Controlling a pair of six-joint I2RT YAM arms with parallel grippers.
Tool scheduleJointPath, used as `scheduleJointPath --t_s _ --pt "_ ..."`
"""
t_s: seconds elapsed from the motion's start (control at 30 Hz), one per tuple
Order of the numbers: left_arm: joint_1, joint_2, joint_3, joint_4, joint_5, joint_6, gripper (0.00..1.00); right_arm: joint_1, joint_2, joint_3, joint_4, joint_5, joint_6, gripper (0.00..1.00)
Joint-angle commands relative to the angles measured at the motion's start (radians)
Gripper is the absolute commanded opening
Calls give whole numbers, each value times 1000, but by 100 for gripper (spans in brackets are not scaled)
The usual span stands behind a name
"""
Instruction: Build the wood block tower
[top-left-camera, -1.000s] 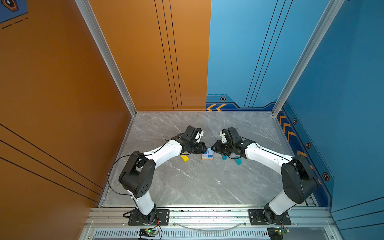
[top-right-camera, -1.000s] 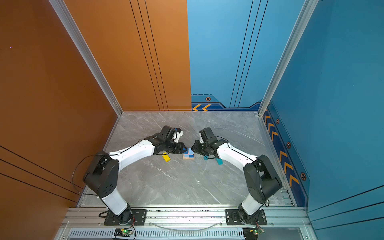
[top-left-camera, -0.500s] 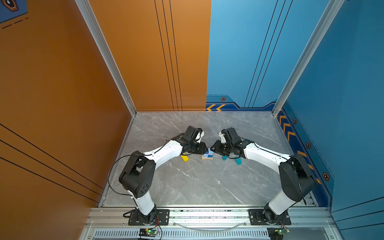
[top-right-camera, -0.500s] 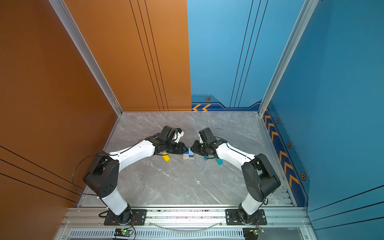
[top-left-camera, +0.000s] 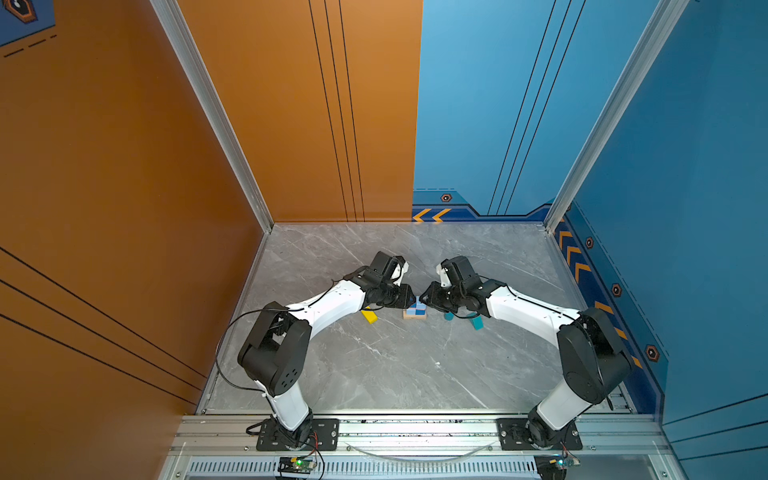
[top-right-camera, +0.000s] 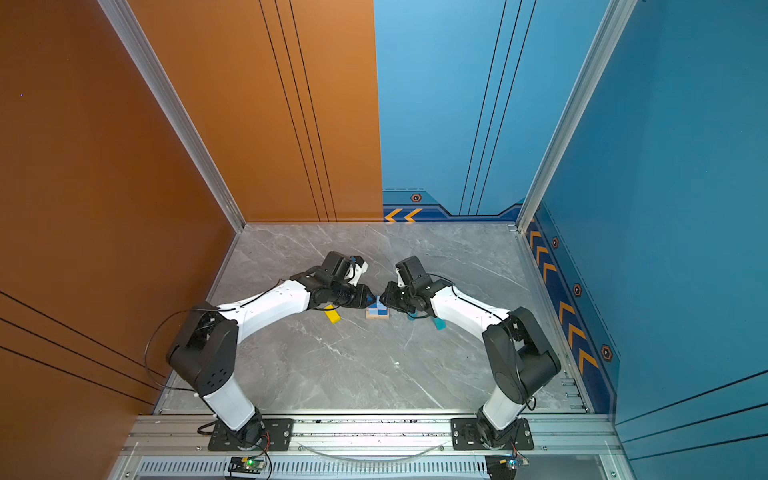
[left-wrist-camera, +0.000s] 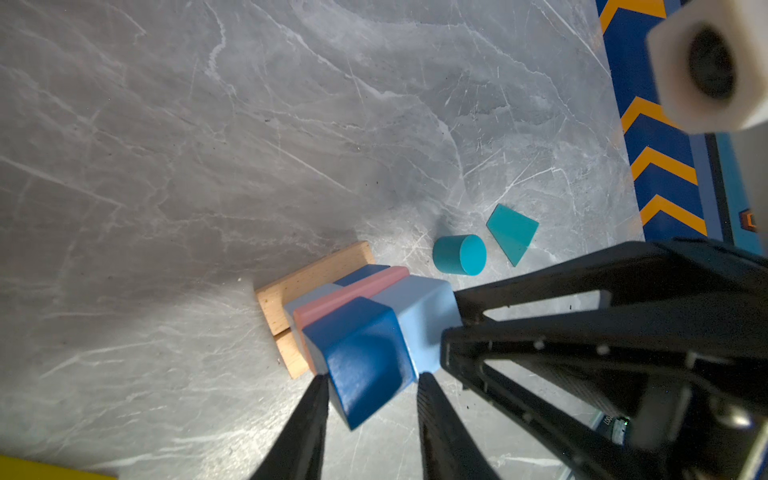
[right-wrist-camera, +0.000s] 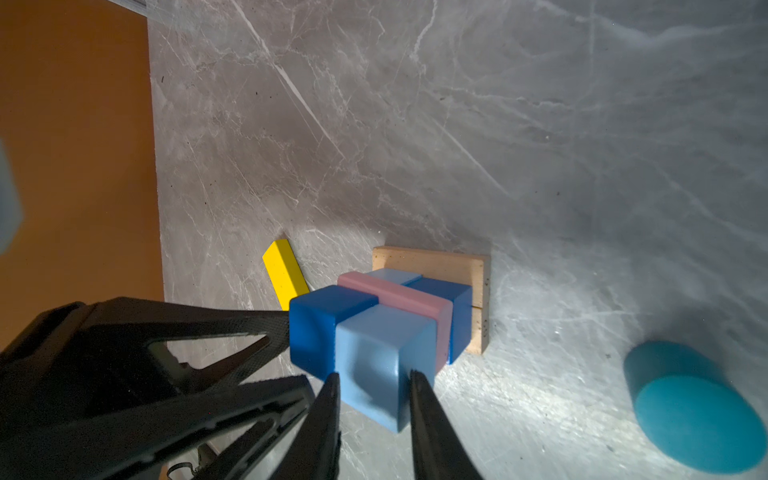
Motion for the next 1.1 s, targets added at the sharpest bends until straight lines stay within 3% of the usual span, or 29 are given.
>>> scheduleJointPath --t_s 0.0,0.33,0.8,1.07 --pt "-6 18 32 -24 31 -3 38 8 17 2 -9 -4 17 30" --pt "-5 17 32 -34 28 0 40 8 16 10 -23 11 11 32" --pt "-4 -19 24 -52 5 7 55 5 -51 5 -64 51 2 52" --pt "4 -101 1 -70 -19 18 59 21 -166 -35 -103 101 5 57"
